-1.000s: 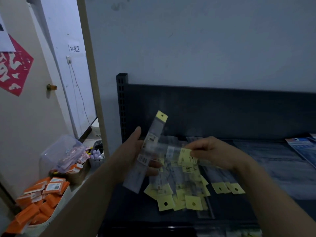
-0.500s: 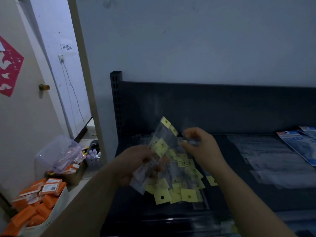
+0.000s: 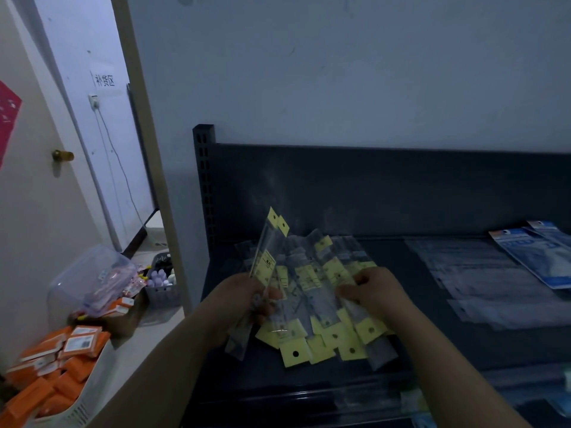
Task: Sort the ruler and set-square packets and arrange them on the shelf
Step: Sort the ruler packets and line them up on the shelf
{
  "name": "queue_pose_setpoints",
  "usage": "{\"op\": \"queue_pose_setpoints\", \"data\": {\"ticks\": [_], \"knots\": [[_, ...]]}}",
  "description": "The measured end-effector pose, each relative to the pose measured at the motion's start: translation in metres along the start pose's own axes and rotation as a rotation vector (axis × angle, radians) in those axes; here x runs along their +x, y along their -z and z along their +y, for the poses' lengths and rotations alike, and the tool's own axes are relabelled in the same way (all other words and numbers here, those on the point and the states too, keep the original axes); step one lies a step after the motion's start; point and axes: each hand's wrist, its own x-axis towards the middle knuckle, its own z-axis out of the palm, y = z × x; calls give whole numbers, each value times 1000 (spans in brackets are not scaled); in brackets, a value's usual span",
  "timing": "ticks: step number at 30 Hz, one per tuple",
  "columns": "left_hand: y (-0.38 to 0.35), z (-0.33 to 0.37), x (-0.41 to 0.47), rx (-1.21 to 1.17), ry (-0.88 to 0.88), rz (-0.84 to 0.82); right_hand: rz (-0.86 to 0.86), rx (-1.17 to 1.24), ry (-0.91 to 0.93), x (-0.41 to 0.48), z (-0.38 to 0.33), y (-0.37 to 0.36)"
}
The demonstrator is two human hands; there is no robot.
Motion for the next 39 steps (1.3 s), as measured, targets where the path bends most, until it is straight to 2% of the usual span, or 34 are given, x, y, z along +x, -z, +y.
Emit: {"op": "queue_pose_setpoints", "data": {"ticks": [2, 4, 7, 12, 16, 19, 24, 27, 31, 35, 39], "knots": [[1, 0, 1, -7, -2, -18, 71, 61, 32, 0, 4, 5], [1, -1, 2, 24, -30, -11, 71, 253, 22, -1, 7, 11], [-2, 2, 6, 15, -106, 5, -67, 477, 26, -5, 8, 15], [-16, 16, 11, -181, -132, -77, -316, 788, 57, -19, -5, 25], [-26, 24, 13, -48, -257, -79, -359, 700, 141, -26, -7, 34], [-36, 29, 17, -86, -285, -75, -369, 693, 167, -29, -7, 32], [-57, 27, 18, -98, -277, -88, -182, 837, 124, -28, -14, 17], [-70, 21, 17, -115, -237, -97, -142, 944, 107, -29, -22, 6], [-72, 23, 18, -148, -179, -32, -188, 965, 106, -32, -21, 10], [-58, 31, 18, -82, -172, 3, -204, 984, 88, -29, -9, 28], [-46, 35, 19, -4, -145, 15, -375, 790, 180, -26, 1, 51]]}}
